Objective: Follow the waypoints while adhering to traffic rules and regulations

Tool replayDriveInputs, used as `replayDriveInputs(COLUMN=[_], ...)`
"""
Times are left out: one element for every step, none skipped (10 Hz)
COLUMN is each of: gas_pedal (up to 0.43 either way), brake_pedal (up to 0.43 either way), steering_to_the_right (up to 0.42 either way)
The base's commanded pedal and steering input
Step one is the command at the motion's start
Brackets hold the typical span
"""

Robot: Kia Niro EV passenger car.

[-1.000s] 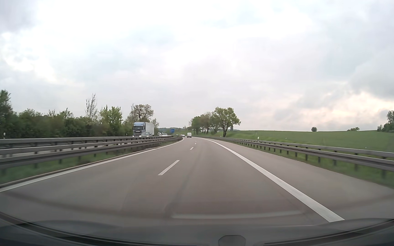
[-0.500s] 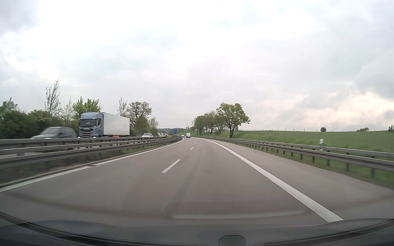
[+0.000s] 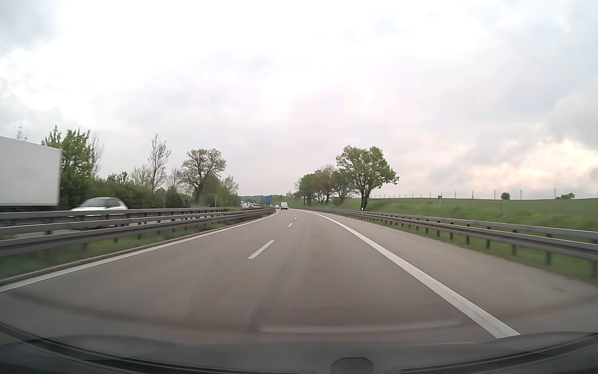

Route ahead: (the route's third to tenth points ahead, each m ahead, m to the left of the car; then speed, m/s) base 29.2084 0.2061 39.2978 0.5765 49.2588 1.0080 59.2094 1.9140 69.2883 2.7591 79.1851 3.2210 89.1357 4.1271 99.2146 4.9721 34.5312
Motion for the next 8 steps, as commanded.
replayDriveInputs(gas_pedal=[0.268,0.260,0.260,0.248,0.248,0.248,0.240,0.240], brake_pedal=[0.000,0.000,0.000,0.000,0.000,0.000,0.000,0.000], steering_to_the_right=[-0.007,-0.007,-0.007,-0.007,-0.007,-0.007,-0.007,-0.007])
